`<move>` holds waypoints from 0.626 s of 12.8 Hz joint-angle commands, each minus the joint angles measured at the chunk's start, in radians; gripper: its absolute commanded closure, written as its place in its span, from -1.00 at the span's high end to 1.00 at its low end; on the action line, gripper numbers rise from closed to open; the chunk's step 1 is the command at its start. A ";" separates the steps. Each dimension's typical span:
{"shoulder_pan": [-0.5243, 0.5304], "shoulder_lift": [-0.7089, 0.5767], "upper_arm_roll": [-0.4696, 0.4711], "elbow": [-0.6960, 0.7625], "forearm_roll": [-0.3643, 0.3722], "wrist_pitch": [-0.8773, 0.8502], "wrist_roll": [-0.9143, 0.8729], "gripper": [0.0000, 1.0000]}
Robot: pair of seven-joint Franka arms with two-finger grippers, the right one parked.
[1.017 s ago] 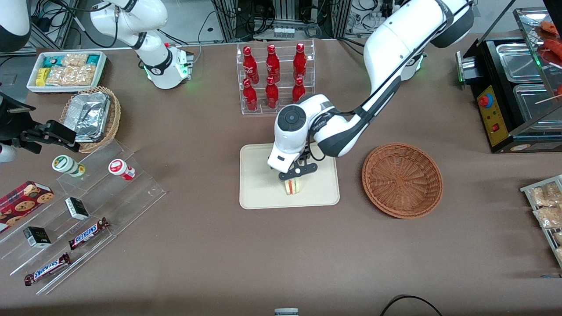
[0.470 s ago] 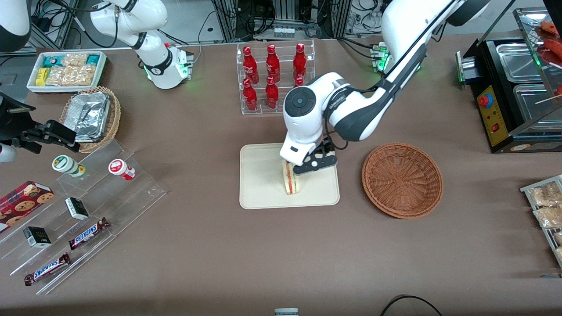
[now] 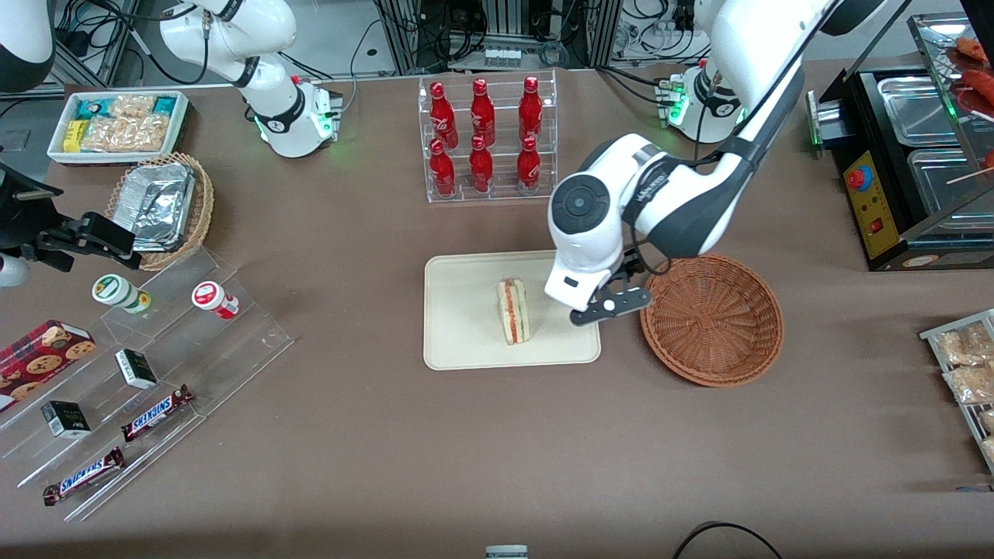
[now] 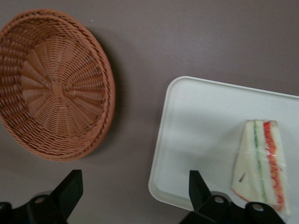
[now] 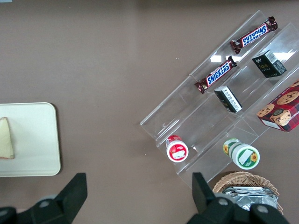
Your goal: Place sandwich from basket to tray
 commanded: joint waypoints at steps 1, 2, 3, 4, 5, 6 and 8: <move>0.061 -0.105 -0.006 -0.082 0.002 -0.009 0.089 1.00; 0.091 -0.128 -0.007 -0.096 -0.007 -0.009 0.114 1.00; 0.101 -0.143 -0.006 -0.105 -0.013 -0.009 0.138 1.00; 0.142 -0.178 -0.007 -0.138 -0.027 -0.007 0.188 1.00; 0.173 -0.227 -0.004 -0.178 -0.083 -0.001 0.260 1.00; 0.176 -0.275 0.011 -0.209 -0.134 -0.004 0.325 1.00; 0.176 -0.350 0.089 -0.255 -0.200 -0.015 0.449 1.00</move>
